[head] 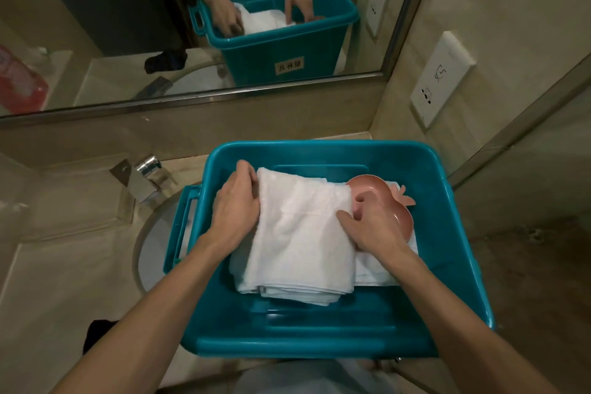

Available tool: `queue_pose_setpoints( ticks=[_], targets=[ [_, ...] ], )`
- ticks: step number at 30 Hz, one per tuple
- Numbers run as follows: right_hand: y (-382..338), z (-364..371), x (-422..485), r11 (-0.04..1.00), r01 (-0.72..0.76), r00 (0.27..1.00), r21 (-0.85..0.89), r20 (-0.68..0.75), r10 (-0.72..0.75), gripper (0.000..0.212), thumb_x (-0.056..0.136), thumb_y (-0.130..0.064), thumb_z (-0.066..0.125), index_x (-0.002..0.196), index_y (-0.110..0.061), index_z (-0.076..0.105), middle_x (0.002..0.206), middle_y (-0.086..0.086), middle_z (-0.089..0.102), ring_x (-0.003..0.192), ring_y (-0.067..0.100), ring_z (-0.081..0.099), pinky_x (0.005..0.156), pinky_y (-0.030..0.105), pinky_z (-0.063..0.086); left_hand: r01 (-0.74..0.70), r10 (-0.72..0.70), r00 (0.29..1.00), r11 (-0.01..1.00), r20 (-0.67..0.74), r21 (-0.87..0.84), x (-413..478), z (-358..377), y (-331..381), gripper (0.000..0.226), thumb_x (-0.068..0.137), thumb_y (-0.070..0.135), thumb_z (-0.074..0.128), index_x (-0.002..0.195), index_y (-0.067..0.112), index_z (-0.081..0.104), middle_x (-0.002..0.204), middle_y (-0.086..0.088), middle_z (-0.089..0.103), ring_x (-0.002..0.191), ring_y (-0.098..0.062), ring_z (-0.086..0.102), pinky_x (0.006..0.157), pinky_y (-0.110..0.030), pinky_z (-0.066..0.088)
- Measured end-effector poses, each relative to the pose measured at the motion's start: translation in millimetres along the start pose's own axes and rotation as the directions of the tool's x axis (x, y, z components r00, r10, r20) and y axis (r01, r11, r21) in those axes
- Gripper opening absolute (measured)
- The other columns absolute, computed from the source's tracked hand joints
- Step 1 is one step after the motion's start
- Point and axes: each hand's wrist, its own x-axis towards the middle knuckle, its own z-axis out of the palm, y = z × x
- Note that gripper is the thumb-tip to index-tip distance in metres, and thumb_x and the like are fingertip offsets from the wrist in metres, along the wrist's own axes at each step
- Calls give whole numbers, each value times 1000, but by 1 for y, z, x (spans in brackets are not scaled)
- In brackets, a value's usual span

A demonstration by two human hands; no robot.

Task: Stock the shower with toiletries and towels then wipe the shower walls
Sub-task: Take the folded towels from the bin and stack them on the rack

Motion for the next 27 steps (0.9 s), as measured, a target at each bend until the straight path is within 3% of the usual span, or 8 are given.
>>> queue_pose_setpoints(
  ticks=[2, 4, 10, 13, 15, 17, 21, 27],
  targets=[
    [-3, 2, 6, 998, -42, 996, 46, 85, 38, 40, 92, -49, 59, 111, -15, 53, 96, -1, 67, 88, 24, 63, 65, 32, 43, -26, 26, 999, 1000, 26, 13, 1, 5, 4, 11, 87, 26, 61, 82, 30, 52, 88, 8, 60, 80, -16, 57, 71, -38, 48],
    [-6, 4, 11, 961, -122, 986, 249, 145, 88, 43, 90, -55, 60, 109, -16, 53, 97, -4, 64, 89, 20, 62, 63, 30, 45, 70, -55, 994, 984, 94, -166, 3, 6, 7, 9, 86, 23, 64, 79, 27, 64, 82, 10, 67, 76, -9, 59, 70, -34, 50],
    [-4, 13, 9, 719, -234, 971, 655, 192, 141, 32, 83, -48, 73, 104, -29, 59, 95, -9, 69, 88, 15, 67, 62, 31, 52, 208, -159, 976, 878, 148, -432, -3, -1, 12, 16, 86, 17, 69, 79, 27, 80, 77, 7, 76, 71, -7, 65, 66, -28, 51],
    [0, 18, 10, 663, -232, 972, 711, 198, 128, 26, 73, -47, 76, 92, -33, 64, 87, -11, 73, 87, 18, 71, 66, 36, 57, 314, -210, 942, 825, 261, -470, -7, 0, 17, 26, 88, 28, 63, 70, 11, 71, 72, -10, 65, 65, -15, 53, 66, -33, 42],
    [2, 21, 11, 641, -243, 969, 728, 211, 128, 27, 68, -50, 75, 89, -36, 65, 87, -9, 74, 87, 22, 72, 65, 38, 54, 479, -323, 870, 735, 373, -481, -6, -2, 18, 31, 83, 36, 55, 60, 16, 52, 60, 1, 51, 60, -17, 42, 64, -35, 33],
    [0, 23, 11, 628, -249, 967, 737, 228, 116, 28, 67, -50, 74, 90, -36, 65, 87, -8, 74, 86, 22, 73, 65, 39, 58, 593, -385, 798, 637, 464, -492, -2, -4, 16, 32, 82, 49, 52, 68, 22, 60, 67, 7, 61, 65, -18, 53, 65, -35, 38],
    [-4, 23, 9, 626, -285, 955, 725, 269, 124, 37, 65, -54, 73, 94, -33, 66, 89, -8, 76, 84, 21, 74, 81, 52, 61, 681, -451, 722, 598, 525, -423, 1, -2, 13, 52, 83, 64, 61, 114, 24, 73, 108, 6, 76, 103, -19, 71, 101, -41, 50],
    [-7, 6, 0, 498, -330, 944, 802, 298, 145, 27, 75, -45, 76, 95, -28, 70, 94, -3, 77, 88, 22, 73, 73, 37, 58, 611, -343, 772, 632, 534, -477, -2, -15, 39, 44, 92, 55, 61, 117, 22, 73, 111, 5, 76, 108, -19, 70, 101, -38, 50]
  ],
)
